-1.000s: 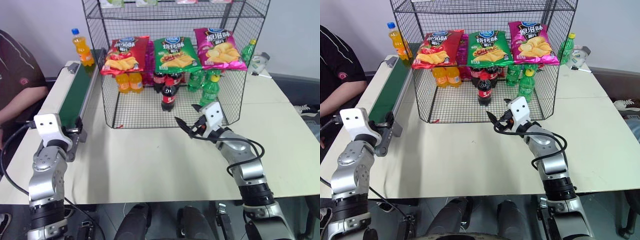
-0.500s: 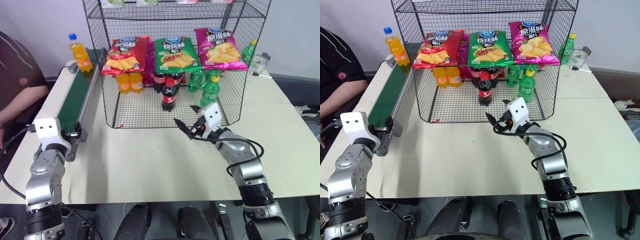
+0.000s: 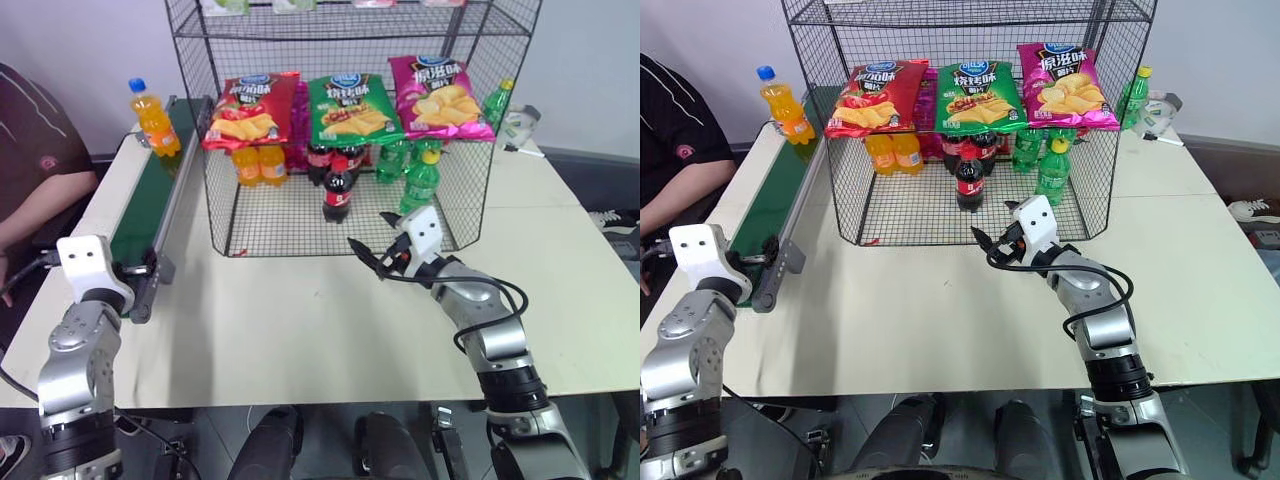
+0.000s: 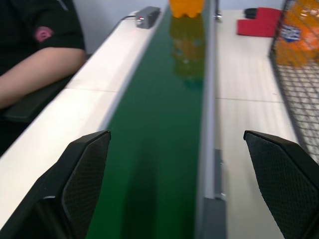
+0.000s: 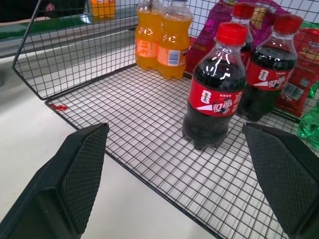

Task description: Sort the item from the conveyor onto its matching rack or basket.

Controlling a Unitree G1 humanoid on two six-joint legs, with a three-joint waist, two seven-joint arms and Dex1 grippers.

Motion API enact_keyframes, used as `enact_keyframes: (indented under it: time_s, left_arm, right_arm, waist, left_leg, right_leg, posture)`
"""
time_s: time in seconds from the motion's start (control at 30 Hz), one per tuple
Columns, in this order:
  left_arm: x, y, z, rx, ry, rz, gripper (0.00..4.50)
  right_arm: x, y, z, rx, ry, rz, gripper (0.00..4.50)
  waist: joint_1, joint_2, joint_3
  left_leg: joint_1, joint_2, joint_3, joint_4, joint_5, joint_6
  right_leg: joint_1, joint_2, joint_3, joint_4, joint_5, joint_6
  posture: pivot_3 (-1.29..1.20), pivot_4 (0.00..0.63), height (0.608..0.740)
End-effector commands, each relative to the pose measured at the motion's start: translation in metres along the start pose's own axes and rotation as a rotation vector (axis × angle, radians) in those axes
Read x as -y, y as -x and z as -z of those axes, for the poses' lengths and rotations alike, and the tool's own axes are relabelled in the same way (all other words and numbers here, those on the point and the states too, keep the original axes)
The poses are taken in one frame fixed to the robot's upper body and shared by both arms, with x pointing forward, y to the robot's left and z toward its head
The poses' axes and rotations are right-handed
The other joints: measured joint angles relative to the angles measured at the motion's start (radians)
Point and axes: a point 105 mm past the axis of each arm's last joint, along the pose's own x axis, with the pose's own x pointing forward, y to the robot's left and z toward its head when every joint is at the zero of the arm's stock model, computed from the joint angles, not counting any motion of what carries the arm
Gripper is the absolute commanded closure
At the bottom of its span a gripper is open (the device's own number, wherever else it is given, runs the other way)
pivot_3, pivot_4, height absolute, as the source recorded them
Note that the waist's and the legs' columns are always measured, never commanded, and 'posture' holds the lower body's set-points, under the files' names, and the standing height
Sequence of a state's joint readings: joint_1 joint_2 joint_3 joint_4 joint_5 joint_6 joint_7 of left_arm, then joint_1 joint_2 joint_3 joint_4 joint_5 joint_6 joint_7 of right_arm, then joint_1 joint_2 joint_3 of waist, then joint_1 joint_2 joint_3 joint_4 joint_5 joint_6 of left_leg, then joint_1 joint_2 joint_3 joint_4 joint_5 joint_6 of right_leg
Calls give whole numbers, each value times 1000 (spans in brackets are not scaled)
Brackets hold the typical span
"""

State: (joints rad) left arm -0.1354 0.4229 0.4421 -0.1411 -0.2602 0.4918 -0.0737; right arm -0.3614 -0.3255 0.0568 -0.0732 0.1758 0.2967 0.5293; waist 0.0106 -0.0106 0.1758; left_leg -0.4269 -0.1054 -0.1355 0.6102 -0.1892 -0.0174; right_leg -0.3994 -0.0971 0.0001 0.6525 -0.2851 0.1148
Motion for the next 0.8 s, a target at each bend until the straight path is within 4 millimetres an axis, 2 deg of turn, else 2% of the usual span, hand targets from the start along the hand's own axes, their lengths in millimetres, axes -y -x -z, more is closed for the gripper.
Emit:
enact_keyframes:
  time_s: [0.03,0.13,0.23,0.33,0.8]
  left_arm:
    - [0,-1,-28,109,-128,-8,46]
    - [6,-1,-24,94,-109,48,46]
    - [11,4,-30,137,-41,107,46]
    - [8,3,-30,138,-48,94,46]
    - [17,0,-28,121,-27,120,46]
  right_arm:
    - [0,-2,-15,54,29,-9,0]
    - [0,-3,-16,57,30,-8,0]
    - [1,-3,-17,61,30,-7,0]
    - [1,-4,-18,63,31,-5,0]
    - [2,-5,-18,69,35,0,0]
  waist:
    - [0,0,0]
    - [0,0,0]
    - [-1,0,0]
    - [-1,0,0]
    - [-1,0,0]
  left_leg:
    - [0,0,0,0,0,0]
    - [0,0,0,0,0,0]
    - [0,0,0,0,0,0]
    - [0,0,0,0,0,0]
    - [0,0,0,0,0,0]
  right_leg:
    - [0,0,0,0,0,0]
    - [0,0,0,0,0,0]
    - [0,0,0,0,0,0]
    - [0,0,0,0,0,0]
    - [0,0,0,0,0,0]
  posture:
    - [0,150,740]
    - [0,150,740]
    - [0,150,740]
    - [0,150,740]
    - [0,150,740]
